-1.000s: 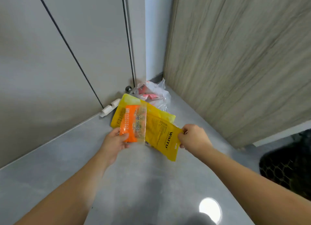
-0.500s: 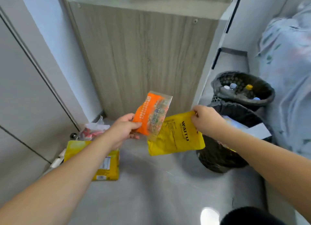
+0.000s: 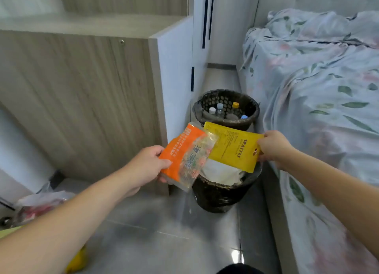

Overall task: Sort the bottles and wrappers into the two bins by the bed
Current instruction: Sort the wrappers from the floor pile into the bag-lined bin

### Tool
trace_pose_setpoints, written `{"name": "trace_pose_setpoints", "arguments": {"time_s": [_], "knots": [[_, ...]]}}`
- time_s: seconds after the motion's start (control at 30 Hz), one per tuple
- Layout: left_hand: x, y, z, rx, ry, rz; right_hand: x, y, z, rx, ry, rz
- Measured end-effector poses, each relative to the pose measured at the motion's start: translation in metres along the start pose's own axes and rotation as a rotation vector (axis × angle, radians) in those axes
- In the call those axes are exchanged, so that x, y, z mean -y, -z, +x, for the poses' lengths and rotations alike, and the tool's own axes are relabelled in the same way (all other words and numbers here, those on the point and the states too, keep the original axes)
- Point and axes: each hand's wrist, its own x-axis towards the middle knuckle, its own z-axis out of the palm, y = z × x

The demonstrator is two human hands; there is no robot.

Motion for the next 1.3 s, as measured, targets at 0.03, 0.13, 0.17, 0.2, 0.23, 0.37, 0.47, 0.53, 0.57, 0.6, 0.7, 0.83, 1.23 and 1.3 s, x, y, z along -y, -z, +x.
{"name": "trace_pose_setpoints", "arguments": {"time_s": [0.03,0.13,0.17,0.2,0.23,0.37,0.47,0.53,0.57,0.6,0.7,0.83,1.23,1.3], "knots": [[-0.006,-0.007,0.006,-0.007,0.01,0.021,-0.007,-0.005,0.007,0.052,-0.022,0.007],[-0.021,-0.033,0.029,-0.016,0.035,0.162,-0.009,-0.017,0.023,0.236,-0.061,-0.052],[-0.024,-0.042,0.038,-0.022,0.034,0.219,-0.005,-0.019,0.027,0.257,-0.023,-0.13],[-0.026,-0.05,0.048,-0.029,0.037,0.268,-0.003,-0.019,0.03,0.255,0.033,-0.246],[-0.028,-0.059,0.059,-0.032,0.047,0.313,-0.002,-0.019,0.031,0.242,0.089,-0.391],[-0.033,-0.095,0.098,-0.014,0.102,0.461,-0.013,-0.024,0.022,0.253,0.214,-0.878],[-0.025,-0.118,0.118,0.031,0.059,0.575,-0.013,-0.029,0.018,0.303,0.261,-0.898],[-0.016,-0.13,0.123,0.022,-0.024,0.805,-0.012,-0.03,0.016,0.303,0.306,-0.937],[-0.013,-0.134,0.123,0.007,-0.066,0.93,-0.012,-0.03,0.014,0.304,0.341,-0.974],[-0.01,-0.137,0.123,-0.011,-0.104,1.018,-0.015,-0.031,0.015,0.303,0.369,-0.987],[-0.009,-0.131,0.114,-0.054,-0.186,1.012,-0.018,-0.039,0.019,0.318,0.374,-0.837],[-0.006,-0.091,0.08,-0.051,-0.268,0.829,-0.011,-0.042,0.013,0.346,0.362,-0.539],[0.085,0.085,-0.013,-0.2,-0.144,0.856,0.057,-0.162,-0.093,0.409,0.684,-0.532],[0.107,0.111,-0.024,-0.262,-0.087,0.856,0.075,-0.198,-0.109,0.467,0.736,-0.55]]}}
